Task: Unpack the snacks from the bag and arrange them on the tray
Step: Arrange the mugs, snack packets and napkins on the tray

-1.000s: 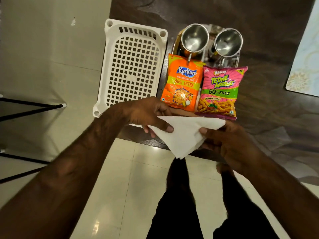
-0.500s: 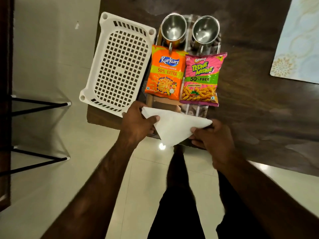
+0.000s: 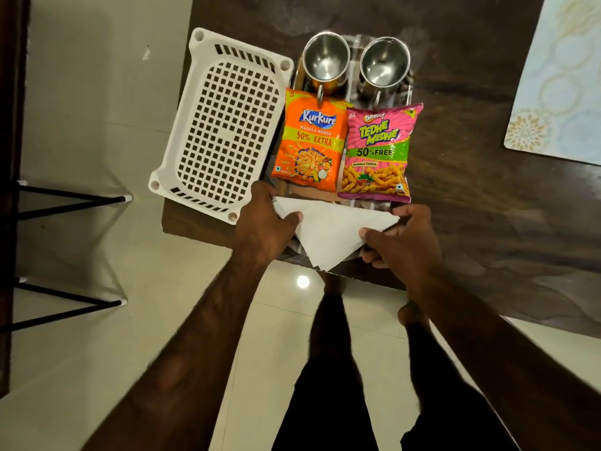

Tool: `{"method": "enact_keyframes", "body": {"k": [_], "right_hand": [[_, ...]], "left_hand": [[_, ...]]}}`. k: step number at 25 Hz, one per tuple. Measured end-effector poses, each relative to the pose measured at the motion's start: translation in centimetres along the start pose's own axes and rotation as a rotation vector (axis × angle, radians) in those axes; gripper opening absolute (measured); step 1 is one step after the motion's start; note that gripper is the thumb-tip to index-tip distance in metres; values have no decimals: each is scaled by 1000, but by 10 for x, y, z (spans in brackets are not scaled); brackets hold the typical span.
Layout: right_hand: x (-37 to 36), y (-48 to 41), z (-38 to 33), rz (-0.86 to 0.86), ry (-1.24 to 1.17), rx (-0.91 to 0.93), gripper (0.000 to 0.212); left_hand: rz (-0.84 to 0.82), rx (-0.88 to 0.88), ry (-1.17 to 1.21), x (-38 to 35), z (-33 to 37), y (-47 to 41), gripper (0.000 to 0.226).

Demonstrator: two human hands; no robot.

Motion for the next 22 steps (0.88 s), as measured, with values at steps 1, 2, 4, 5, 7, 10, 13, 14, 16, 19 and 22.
{"method": "enact_keyframes", "body": {"k": [1, 2, 4, 5, 7, 10, 13, 14, 16, 19, 22], "right_hand": [[3, 3, 1, 27, -8, -17, 55], [6, 8, 1, 52, 8, -30, 48], [13, 18, 2, 65, 117, -21, 25], [14, 23, 0, 32, 179, 6, 13], [1, 32, -19, -103, 272, 132, 8], [-37, 37, -82, -250, 375, 411, 14], [-78, 22, -168, -257, 506, 734, 13], [-93, 15, -197, -241, 578, 845, 15], [-123, -6, -248, -172, 744, 1017, 25], [-170, -39, -294, -104, 1031, 1078, 40], [-190, -70, -294, -91, 1182, 918, 52]], "left_hand": [[-6, 7, -2, 2, 2, 2, 57], [-8, 8, -9, 5, 3, 5, 58], [16, -14, -9, 15, 3, 16, 53], [52, -17, 15, 23, 1, 21, 48], [184, 35, 152, 50, -15, 28, 37], [349, 279, 424, 91, -58, 28, 30], [218, 449, 628, 96, -84, 19, 46], [181, 474, 647, 94, -87, 15, 51], [156, 538, 611, 90, -91, 10, 61], [134, 668, 640, 83, -96, 9, 78], [107, 700, 715, 79, -101, 12, 70]]}}
Point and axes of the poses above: each hand's wrist, its own y-axis away from the middle knuckle, its own x-axis out of the back of the hand, z = x × y, the point moved 5 cm from there along -y, towards the middle knuckle, and after that the axes turned 2 degrees about -z, right-handed, at the moved point
